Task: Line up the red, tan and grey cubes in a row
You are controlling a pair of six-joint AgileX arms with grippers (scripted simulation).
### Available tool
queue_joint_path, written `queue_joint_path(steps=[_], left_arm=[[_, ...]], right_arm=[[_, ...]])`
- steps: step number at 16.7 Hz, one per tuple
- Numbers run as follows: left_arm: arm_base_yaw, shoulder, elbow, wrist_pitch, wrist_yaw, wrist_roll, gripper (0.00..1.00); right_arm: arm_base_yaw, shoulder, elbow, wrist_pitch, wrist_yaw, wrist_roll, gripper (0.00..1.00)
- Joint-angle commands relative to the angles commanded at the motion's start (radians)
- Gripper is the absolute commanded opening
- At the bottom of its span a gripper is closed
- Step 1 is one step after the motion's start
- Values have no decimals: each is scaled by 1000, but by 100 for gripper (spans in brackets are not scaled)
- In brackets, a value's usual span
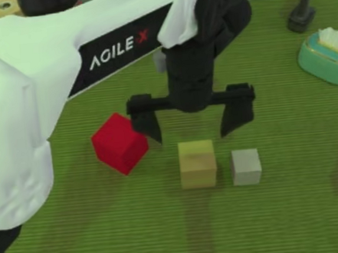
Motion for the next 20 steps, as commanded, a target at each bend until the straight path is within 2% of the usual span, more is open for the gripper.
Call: queue_joint_path(steps=[5,14,17,20], left_arm=[[78,-30,-49,18,2,241,100],[260,-100,-182,58,10,852,100],[291,-118,-202,70,10,939,100],[295,-120,-204,71,10,946,100]], right_arm=[[0,0,0,0,0,0,100],[0,0,0,0,0,0,100],[0,0,0,0,0,0,100],[0,0,0,0,0,0,100]])
